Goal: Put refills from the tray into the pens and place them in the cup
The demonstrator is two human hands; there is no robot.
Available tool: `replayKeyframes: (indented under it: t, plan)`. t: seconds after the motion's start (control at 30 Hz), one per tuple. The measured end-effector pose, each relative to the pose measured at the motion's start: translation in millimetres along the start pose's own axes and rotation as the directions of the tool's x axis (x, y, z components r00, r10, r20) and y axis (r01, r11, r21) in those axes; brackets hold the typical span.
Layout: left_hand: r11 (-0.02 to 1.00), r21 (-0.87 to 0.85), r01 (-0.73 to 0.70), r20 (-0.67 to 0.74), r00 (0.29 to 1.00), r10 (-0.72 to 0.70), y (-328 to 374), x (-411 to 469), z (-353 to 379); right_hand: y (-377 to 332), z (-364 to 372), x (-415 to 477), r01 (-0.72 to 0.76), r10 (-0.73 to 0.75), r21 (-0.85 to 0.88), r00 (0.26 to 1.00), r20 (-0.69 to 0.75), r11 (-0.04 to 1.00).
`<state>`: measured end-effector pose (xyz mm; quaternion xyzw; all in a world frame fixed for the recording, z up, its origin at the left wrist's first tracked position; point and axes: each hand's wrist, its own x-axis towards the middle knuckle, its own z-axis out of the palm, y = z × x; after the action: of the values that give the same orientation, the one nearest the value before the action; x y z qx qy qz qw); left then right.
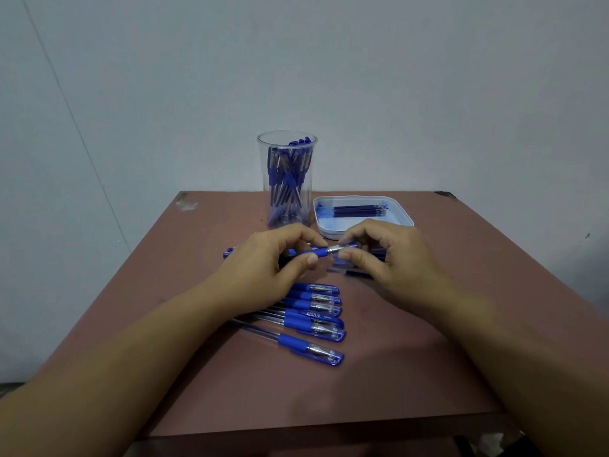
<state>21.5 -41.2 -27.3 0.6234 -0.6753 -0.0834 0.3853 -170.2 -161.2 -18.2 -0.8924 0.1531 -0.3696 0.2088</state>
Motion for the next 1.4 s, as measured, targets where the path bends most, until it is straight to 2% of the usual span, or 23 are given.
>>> replayKeyframes:
  t: [0.17,0.3,0.57,0.73,0.83,1.0,1.17,1.4]
  plan:
    - [0.996,0.082,-0.046,-0.08,0.995,0.052,0.2,1.2,-0.7,0.3,4.1,0.0,-0.009,0.009,0.008,1.0,-0.012,1.0]
    - [0.993,0.109,-0.038,-0.083,0.995,0.048,0.7,1.5,-0.9,1.2,6.8,2.3,-0.001,0.001,0.0,1.0,-0.01,1.0]
    - [0.997,-0.06,0.048,-0.002,0.999,-0.048,5.3,2.1,1.2,1.0,3.1,2.0,0.046,-0.046,0.025,0.999,-0.005,0.999]
    - [0.991,-0.122,0.048,0.036,0.998,-0.044,6.4,2.4,-1.2,5.9,-1.6,3.2,0.11,-0.113,-0.069,0.993,-0.028,0.992]
    - [0.988,-0.146,0.054,0.005,0.999,-0.054,3.8,1.1,-6.8,12.5,-13.0,1.3,0.064,-0.068,-0.068,0.996,-0.059,0.996]
    - [0.998,-0.057,-0.009,-0.079,0.997,0.005,2.8,3.4,-5.8,8.2,-9.5,-0.4,0.007,-0.006,-0.036,0.999,0.034,0.999]
    - [0.997,0.074,-0.038,-0.061,0.997,0.042,-6.1,3.4,-11.9,13.2,-19.8,-2.9,0.01,0.033,-0.183,0.972,0.232,0.983]
    - [0.988,0.138,-0.064,-0.041,0.997,0.07,-11.5,3.4,-12.7,12.4,-23.2,-6.5,0.029,0.077,-0.261,0.918,0.388,0.965]
